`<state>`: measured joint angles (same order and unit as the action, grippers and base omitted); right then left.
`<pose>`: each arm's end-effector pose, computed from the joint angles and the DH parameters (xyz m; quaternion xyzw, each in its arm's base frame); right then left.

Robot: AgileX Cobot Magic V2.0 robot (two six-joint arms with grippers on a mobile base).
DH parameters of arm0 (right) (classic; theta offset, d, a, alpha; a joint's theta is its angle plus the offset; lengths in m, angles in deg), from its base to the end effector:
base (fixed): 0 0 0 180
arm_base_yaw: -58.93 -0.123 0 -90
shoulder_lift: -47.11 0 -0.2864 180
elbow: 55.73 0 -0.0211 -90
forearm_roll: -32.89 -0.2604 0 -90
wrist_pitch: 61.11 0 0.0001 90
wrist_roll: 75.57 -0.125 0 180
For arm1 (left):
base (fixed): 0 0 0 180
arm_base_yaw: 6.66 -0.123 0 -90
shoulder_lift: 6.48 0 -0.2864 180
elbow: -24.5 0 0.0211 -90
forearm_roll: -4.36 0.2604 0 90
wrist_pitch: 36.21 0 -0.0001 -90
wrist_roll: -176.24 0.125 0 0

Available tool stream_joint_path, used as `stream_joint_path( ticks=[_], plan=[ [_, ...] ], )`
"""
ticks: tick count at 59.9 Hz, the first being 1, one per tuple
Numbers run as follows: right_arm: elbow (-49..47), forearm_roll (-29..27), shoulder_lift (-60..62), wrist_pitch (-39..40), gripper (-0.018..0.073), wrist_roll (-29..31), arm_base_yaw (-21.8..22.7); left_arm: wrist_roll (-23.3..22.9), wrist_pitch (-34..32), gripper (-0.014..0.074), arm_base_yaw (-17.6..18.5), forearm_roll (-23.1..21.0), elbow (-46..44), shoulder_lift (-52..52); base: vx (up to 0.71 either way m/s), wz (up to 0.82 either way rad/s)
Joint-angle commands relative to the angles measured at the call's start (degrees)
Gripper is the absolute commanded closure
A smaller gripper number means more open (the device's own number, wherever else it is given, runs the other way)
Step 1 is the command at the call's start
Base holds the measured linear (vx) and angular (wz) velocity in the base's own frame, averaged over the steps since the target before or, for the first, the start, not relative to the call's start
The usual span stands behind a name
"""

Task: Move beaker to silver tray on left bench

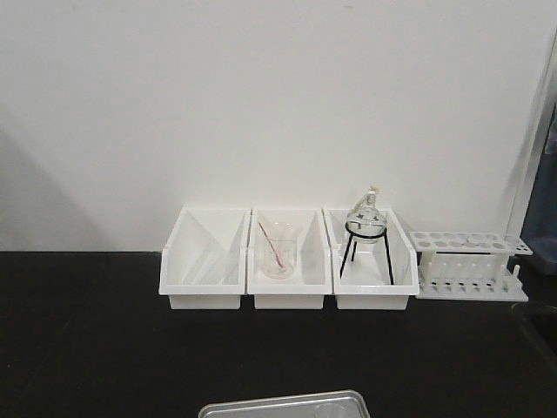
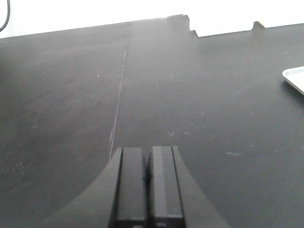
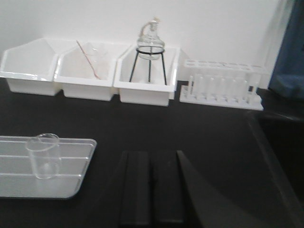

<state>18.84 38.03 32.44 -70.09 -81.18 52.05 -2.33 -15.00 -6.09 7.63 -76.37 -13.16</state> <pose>0.1062 0.0110 0.2022 -0.0373 0.7548 0.0371 0.6538 0.0932 0.0017 0.1598 0.0293 0.8032 0.0286 0.5942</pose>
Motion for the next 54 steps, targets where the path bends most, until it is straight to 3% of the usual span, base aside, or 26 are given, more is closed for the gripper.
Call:
stream_joint_path(
  ticks=[1,9,54],
  plan=[
    [2.49,-1.04,4.37,5.83,0.0571,0.45,1.26,-0.10,-4.32,0.0595,0.33,-0.16,1.14,0.46,0.00,0.00],
    [4.76,-0.72,7.98,5.14,0.0571,-1.84,1.26,-0.10,-4.26,0.0595,0.33,-0.16,1.14,0.46,0.00,0.00],
    [4.81,-0.60,8.31,5.30,0.0571,-1.84,1.26,-0.10,-4.33,0.0595,0.33,-0.16,1.14,0.46,0.00,0.00]
  ],
)
